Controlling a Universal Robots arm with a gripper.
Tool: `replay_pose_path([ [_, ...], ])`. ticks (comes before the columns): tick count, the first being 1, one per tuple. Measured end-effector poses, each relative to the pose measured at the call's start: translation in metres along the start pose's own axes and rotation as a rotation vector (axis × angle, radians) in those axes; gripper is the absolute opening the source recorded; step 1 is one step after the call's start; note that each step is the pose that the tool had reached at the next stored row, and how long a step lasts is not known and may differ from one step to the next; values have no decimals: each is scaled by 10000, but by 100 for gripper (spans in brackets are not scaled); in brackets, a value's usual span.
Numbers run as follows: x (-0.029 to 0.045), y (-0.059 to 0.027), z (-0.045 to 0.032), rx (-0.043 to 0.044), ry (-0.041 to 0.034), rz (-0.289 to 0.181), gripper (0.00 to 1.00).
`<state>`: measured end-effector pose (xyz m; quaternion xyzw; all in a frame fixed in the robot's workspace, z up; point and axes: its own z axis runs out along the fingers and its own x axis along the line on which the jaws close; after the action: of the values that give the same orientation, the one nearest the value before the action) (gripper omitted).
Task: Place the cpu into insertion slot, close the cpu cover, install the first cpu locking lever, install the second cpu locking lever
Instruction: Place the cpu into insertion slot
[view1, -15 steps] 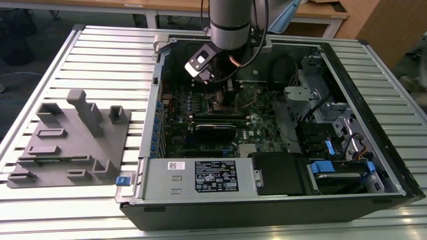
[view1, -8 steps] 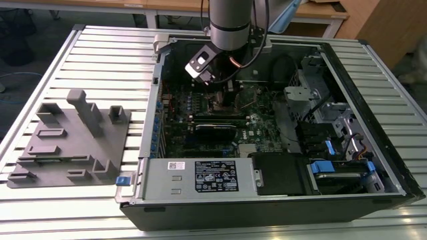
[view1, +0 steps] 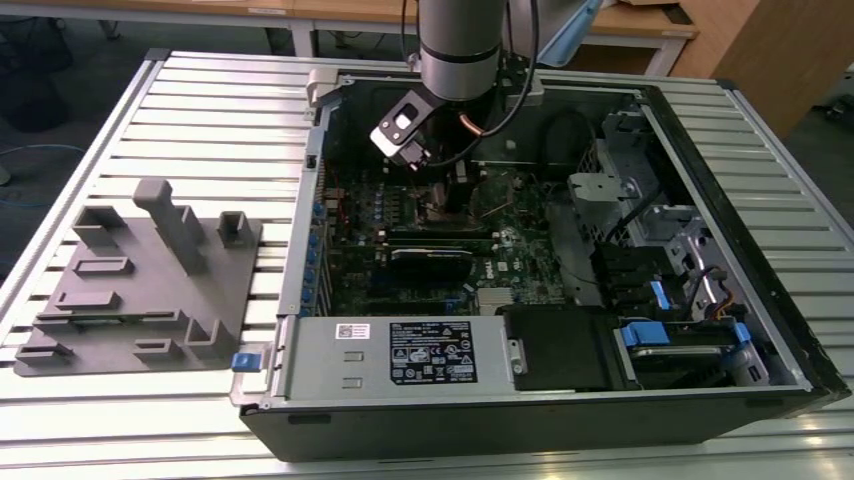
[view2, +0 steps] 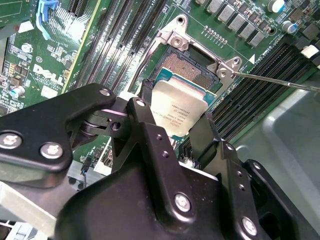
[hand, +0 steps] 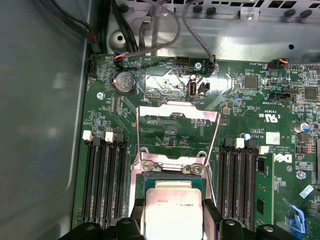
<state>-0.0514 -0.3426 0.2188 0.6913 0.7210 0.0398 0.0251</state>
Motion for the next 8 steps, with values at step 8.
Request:
replay_pose_path([
  [8,0,-1,17,0,4,-43,54],
])
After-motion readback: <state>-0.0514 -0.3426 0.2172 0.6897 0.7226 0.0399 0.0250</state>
